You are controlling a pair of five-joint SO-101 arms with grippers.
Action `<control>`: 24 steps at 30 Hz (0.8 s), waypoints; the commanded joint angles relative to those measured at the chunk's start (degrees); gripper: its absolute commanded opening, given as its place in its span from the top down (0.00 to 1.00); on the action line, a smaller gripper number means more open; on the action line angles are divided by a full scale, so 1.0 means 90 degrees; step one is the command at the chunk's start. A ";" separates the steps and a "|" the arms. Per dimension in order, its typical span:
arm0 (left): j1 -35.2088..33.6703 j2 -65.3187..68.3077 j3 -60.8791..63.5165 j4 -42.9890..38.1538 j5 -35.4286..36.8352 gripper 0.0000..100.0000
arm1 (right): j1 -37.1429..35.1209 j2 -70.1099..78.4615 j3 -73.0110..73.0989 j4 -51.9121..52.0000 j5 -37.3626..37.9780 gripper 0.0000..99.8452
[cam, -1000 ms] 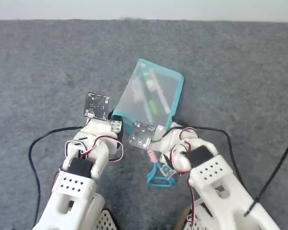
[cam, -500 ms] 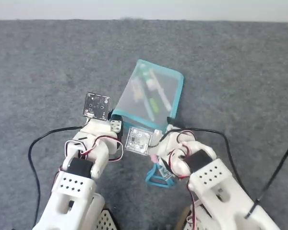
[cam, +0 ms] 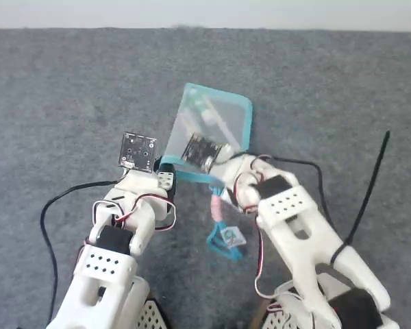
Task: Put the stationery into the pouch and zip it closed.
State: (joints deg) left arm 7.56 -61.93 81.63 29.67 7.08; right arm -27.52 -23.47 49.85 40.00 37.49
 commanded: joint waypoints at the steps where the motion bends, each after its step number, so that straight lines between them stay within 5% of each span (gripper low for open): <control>1: -0.0068 -0.0127 -0.0308 -0.0010 -0.0039 0.99 | 0.0210 -0.0015 -0.0635 -0.0161 -0.0664 0.99; 8: -0.0127 -0.0147 -0.0444 0.0088 -0.0039 0.91 | 0.0210 0.0024 -0.1231 0.0200 -0.1241 0.99; 13: -0.0342 -0.0156 -0.1343 0.1407 -0.0029 0.84 | 0.0181 0.0044 -0.2032 0.0825 -0.2012 0.99; 19: -0.1817 -0.0156 -0.2447 0.2520 -0.0029 0.84 | 0.0210 0.0054 -0.2432 0.1079 -0.2559 0.99; 24: -0.1426 -0.0156 -0.2808 0.3263 -0.0381 0.84 | 0.0190 0.0054 -0.2452 0.1089 -0.2784 0.99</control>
State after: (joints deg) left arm -6.95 -62.46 59.91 56.40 6.02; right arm -26.46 -22.51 31.74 49.58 14.11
